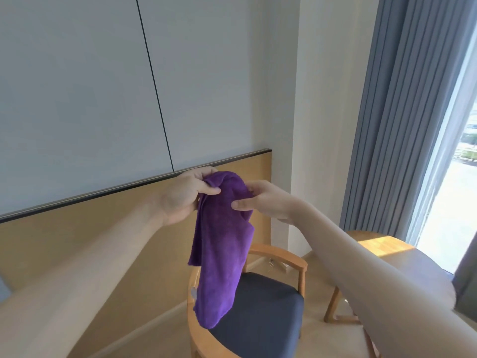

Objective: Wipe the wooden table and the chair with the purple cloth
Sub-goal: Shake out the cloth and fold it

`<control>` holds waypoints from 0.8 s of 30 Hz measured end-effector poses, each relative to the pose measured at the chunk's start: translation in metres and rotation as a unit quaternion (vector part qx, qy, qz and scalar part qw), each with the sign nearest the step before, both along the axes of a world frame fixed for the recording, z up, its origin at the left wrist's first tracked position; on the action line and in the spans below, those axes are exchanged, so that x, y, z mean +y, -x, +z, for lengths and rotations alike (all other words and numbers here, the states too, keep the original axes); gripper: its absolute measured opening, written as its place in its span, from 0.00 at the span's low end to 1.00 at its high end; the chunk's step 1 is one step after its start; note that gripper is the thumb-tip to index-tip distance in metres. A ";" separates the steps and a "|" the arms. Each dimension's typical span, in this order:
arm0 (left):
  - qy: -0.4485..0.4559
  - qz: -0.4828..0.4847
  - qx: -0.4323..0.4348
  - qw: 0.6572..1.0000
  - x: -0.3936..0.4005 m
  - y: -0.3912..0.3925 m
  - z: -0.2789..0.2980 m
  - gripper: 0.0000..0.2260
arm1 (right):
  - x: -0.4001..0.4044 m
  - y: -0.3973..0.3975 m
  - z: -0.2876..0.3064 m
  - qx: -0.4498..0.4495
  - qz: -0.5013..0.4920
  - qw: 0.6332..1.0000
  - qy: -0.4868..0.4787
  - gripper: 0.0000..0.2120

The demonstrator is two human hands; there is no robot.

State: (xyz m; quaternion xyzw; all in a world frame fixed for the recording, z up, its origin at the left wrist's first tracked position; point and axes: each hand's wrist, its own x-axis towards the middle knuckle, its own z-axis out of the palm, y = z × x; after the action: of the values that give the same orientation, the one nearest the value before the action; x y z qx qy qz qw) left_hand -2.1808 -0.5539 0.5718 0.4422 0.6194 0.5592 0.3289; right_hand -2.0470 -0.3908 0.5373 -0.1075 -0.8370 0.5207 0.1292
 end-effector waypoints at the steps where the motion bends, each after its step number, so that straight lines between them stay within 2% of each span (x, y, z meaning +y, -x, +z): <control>1: 0.007 0.005 0.010 1.000 -0.003 0.003 0.000 0.09 | 0.002 -0.001 -0.004 -0.002 -0.012 1.000 -0.007 0.12; 3: 0.024 0.028 0.024 0.999 -0.009 0.012 -0.004 0.11 | 0.005 -0.002 -0.006 0.005 -0.042 0.999 -0.017 0.09; 6: 0.043 0.054 0.027 0.997 -0.018 0.016 -0.009 0.13 | 0.004 -0.009 0.004 0.015 -0.057 0.995 -0.078 0.12; 8: 0.035 0.071 0.009 0.997 -0.019 0.014 -0.005 0.13 | 0.000 -0.015 0.023 0.025 -0.062 0.987 -0.146 0.12; 9: 0.010 0.075 -0.019 0.997 -0.019 0.013 0.004 0.13 | -0.002 -0.017 0.035 0.046 -0.049 0.989 -0.130 0.12; 11: -0.075 0.067 -0.081 0.992 -0.012 0.014 0.035 0.13 | 0.000 -0.019 0.069 0.128 -0.031 0.991 0.018 0.19; 13: -0.164 0.051 -0.125 0.977 -0.007 0.010 0.067 0.12 | 0.006 -0.024 0.101 0.224 -0.010 0.959 0.172 0.24; 15: -0.200 0.011 -0.134 0.971 -0.007 -0.002 0.069 0.14 | 0.009 -0.034 0.103 0.266 0.020 0.937 0.227 0.27; 17: -0.143 -0.024 -0.111 0.983 -0.009 -0.015 0.031 0.16 | 0.006 -0.047 0.056 0.215 0.036 0.946 0.239 0.28; 19: -0.042 0.002 -0.094 0.995 -0.016 -0.030 -0.026 0.19 | -0.015 -0.064 -0.017 0.133 0.029 0.962 0.237 0.24; 21: 0.063 0.020 -0.124 0.990 -0.024 -0.037 -0.084 0.24 | -0.034 -0.073 -0.079 0.048 -0.037 0.977 0.203 0.11; 22: 0.113 0.014 -0.135 0.984 -0.026 -0.038 -0.105 0.23 | -0.039 -0.076 -0.100 0.005 -0.089 0.978 0.191 0.07; 24: 0.180 -0.007 -0.157 0.971 -0.022 -0.040 -0.130 0.15 | -0.039 -0.080 -0.125 -0.054 -0.164 0.962 0.211 0.07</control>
State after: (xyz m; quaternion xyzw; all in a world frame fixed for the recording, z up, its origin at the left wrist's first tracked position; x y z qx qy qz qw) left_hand -2.1405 -0.5758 0.4417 0.2870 0.6475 0.4981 0.5003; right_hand -1.9673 -0.4303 0.4120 -0.2962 -0.6850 0.6502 0.1422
